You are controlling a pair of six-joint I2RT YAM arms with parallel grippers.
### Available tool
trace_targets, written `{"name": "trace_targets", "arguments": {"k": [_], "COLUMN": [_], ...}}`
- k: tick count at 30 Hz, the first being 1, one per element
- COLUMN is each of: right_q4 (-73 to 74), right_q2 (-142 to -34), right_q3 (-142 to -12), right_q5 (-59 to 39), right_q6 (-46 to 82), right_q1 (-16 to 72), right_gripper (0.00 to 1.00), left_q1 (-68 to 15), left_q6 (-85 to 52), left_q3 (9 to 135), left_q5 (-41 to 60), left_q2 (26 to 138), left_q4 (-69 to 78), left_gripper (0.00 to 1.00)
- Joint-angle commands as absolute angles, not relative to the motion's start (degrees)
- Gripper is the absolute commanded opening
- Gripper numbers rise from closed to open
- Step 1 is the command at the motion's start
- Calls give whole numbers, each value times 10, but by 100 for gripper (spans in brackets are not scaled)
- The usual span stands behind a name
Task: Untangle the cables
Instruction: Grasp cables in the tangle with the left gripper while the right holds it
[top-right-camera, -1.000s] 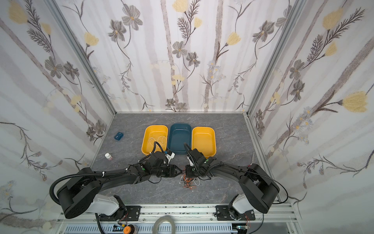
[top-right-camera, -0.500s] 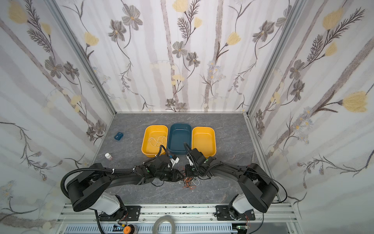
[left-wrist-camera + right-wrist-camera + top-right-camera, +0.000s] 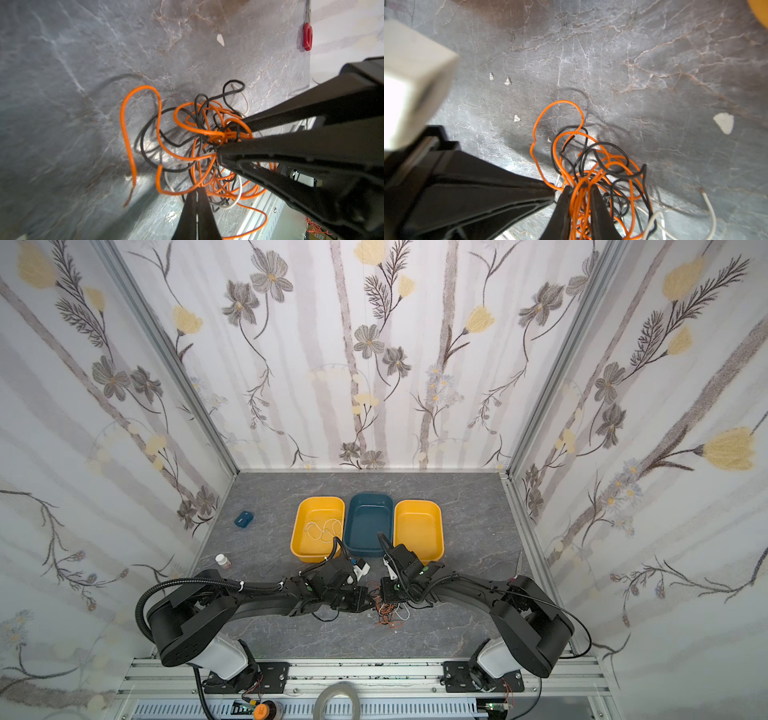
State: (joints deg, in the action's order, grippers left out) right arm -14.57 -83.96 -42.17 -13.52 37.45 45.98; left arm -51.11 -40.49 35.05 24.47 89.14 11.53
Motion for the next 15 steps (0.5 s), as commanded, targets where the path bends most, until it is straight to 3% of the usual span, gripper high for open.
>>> {"name": "trace_targets", "arguments": {"k": [1,6,15], "right_q4": [-164,-188,-225], "right_q2": [-832,-819,-820], "right_q3": [-420,-417,-419], "right_q5": [-117,-91,-59], "right_q6": [371,363,352], "right_q1": [459,458,457], "right_gripper": [20,33,32], "left_q1": [-504,-487,-433], "left_q6": [-394,-387,-388], "left_q3": [360,362,363], "left_q5": [210,179,141], "left_q2": [864,792,644], "left_q4": [59,-8,-103], "left_gripper": [0,0,0]}}
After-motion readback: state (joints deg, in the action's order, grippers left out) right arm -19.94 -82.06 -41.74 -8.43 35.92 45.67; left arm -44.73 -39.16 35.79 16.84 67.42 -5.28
